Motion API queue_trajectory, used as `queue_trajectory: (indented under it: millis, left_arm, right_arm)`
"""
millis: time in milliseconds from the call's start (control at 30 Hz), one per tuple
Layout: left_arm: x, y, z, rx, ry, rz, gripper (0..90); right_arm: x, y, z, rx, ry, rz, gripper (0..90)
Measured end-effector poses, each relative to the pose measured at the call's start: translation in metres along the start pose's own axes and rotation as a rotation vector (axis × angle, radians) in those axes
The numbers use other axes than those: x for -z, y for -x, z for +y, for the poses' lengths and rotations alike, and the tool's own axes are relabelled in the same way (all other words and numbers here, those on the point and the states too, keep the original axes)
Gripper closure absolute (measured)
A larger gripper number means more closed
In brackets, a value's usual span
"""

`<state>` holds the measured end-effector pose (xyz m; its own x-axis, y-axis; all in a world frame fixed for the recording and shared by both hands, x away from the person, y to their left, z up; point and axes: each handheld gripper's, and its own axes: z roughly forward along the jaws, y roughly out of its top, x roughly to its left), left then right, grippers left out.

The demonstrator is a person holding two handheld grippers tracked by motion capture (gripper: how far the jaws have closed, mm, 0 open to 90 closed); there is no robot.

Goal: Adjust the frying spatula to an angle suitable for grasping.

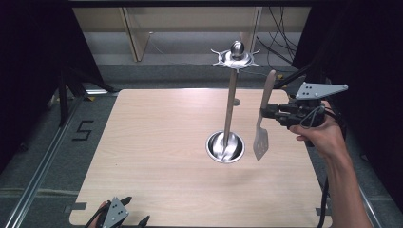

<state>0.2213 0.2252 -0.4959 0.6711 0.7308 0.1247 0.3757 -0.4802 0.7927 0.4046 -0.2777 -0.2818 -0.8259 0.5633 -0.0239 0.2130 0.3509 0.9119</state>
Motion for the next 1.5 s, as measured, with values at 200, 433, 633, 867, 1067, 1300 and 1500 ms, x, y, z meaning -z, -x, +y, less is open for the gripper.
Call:
queue_trajectory:
  millis: [200,433,633,867,1067,1300,1500]
  left_arm:
    - [0.0,0.001,0.0,-0.001,-0.008,-0.005,15.3]
    - [-0.001,0.004,-0.001,0.043,0.004,-0.004,15.2]
    - [0.0,0.001,0.001,-0.025,-0.006,-0.01,15.2]
    - [-0.001,0.004,0.0,0.027,-0.006,-0.016,15.2]
    - [0.0,0.0,0.002,-0.046,-0.021,-0.018,15.2]
    - [0.001,0.0,0.001,-0.042,-0.026,-0.003,15.2]
    - [0.0,0.002,0.001,-0.028,-0.008,-0.015,15.2]
  right_arm:
    - [-0.002,0.005,0.006,-0.006,-0.016,0.016,76.6]
    - [-0.009,0.007,0.01,-0.013,-0.008,0.016,76.6]
    - [-0.013,0.009,0.015,-0.022,-0.022,0.031,76.5]
    - [-0.015,0.009,0.019,-0.036,-0.034,0.027,76.5]
    - [-0.02,0.01,0.023,-0.031,-0.059,0.039,76.5]
    - [-0.026,0.01,0.026,-0.034,-0.084,0.057,76.5]
    - [-0.029,0.012,0.024,-0.037,-0.095,0.06,76.4]
